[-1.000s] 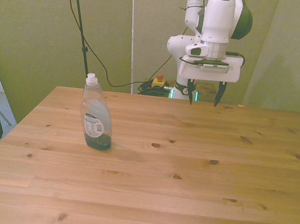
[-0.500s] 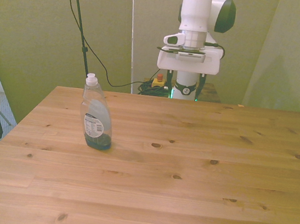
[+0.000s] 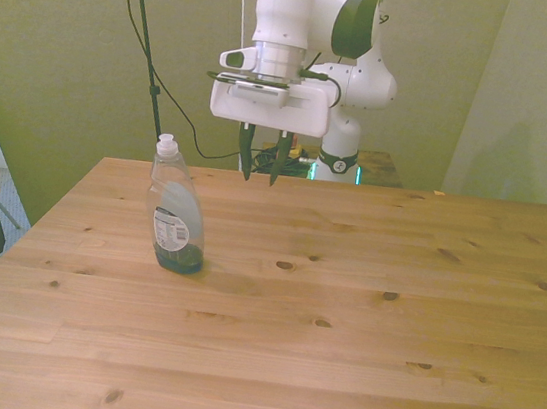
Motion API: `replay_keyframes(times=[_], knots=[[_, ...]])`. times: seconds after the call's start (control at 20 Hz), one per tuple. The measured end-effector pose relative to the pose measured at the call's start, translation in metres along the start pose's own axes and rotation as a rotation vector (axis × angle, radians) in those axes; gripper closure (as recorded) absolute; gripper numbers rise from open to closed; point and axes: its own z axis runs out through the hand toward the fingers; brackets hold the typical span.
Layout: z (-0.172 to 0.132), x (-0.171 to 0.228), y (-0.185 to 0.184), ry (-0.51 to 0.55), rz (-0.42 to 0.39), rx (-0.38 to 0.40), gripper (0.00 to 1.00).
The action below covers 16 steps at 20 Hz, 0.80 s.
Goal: Knock down the dish soap
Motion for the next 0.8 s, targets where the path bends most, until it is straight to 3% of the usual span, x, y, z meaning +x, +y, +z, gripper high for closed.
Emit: replay_keyframes(times=[0.3,0.55,0.8], knots=[[0.016,0.044,0.019,0.013,0.065,-0.038,1.00],[0.021,0.060,0.014,0.024,0.063,-0.060,1.00],[0.023,0.081,0.031,0.034,0.081,-0.083,1.00]])
